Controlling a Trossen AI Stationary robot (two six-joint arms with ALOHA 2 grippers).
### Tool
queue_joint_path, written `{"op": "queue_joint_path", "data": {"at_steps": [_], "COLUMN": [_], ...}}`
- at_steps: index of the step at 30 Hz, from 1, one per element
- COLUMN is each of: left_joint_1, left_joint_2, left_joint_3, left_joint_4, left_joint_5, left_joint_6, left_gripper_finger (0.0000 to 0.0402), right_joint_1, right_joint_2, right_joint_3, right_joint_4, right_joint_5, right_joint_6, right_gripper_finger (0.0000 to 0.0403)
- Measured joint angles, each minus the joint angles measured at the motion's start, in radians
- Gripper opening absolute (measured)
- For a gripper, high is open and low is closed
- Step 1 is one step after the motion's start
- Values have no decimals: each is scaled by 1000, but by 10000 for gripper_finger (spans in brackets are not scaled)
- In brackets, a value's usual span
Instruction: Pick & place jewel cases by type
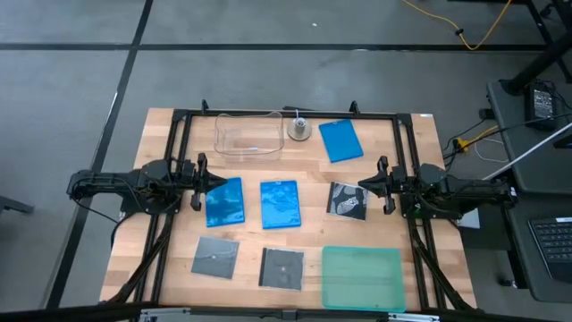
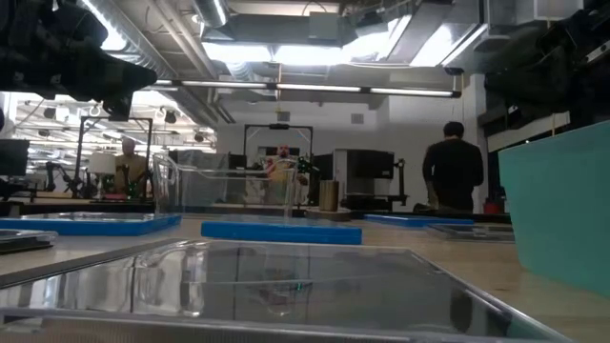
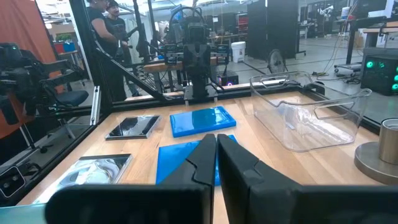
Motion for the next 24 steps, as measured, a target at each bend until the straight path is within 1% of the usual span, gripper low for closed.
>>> {"op": "queue_joint_path", "data": {"at_steps": [8, 12, 13, 16, 18, 21, 24], "left_joint_1": [0, 0, 0, 2, 2, 2, 2], "left_joint_2": [0, 0, 0, 0, 0, 0, 0], "left_joint_3": [0, 0, 0, 0, 0, 0, 0], "left_joint_4": [0, 0, 0, 1, 6, 7, 7], "left_joint_5": [0, 0, -4, -53, -74, -77, -78], "left_joint_6": [0, 1, 19, 140, 198, 234, 233], "left_gripper_finger": [6, 6, 6, 6, 6, 6, 6], "right_joint_1": [0, 0, 0, 0, 0, 0, 0], "right_joint_2": [0, 0, 0, 0, 0, 0, 0], "right_joint_3": [0, 0, 0, 0, 0, 0, 0], "right_joint_4": [4, 4, 3, 6, 22, 38, 39], "right_joint_5": [0, 5, 6, 6, 7, 7, 8], "right_joint_6": [8, 78, 83, 93, 127, 162, 162], "right_gripper_finger": [21, 21, 21, 21, 21, 21, 21]}}
